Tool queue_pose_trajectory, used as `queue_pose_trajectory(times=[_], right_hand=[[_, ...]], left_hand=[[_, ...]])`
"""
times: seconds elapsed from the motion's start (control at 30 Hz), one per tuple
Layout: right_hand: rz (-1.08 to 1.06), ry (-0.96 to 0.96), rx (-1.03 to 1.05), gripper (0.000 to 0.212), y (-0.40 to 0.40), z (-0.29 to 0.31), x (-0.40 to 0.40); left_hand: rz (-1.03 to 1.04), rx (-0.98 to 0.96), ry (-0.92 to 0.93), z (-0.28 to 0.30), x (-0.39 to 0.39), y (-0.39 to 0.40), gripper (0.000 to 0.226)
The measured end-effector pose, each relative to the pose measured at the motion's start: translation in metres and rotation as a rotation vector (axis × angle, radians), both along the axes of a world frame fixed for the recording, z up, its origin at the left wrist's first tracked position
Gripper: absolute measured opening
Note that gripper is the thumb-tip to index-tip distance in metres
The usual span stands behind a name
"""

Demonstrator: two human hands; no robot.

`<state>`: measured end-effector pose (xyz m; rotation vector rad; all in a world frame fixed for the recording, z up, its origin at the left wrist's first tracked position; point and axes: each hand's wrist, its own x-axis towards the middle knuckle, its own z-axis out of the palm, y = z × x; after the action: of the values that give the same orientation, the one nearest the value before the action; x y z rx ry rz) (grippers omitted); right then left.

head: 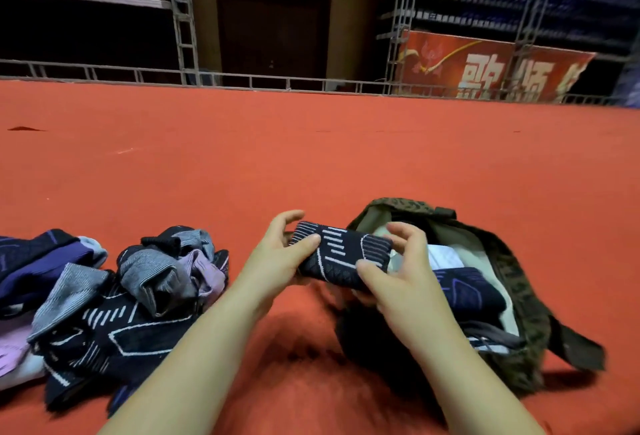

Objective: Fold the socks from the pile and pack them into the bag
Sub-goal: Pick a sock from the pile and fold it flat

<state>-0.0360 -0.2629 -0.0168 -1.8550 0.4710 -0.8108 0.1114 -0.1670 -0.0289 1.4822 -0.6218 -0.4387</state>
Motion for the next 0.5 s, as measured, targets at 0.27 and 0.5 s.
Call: queue_pose_trajectory(times=[0.27,0.5], right_hand=[[0.005,0.373,0.312,0.013,-0.118,0.034,-0.027],[-0.009,0.322,0.382,0.005,-0.185,0.025,0.002]], left_hand=[[-0.396,0.237,0.182,0.029,-0.028,-0.082,0.017],[-0.315,0.382,0.217,0.038,-0.014,-0.159,0.004]])
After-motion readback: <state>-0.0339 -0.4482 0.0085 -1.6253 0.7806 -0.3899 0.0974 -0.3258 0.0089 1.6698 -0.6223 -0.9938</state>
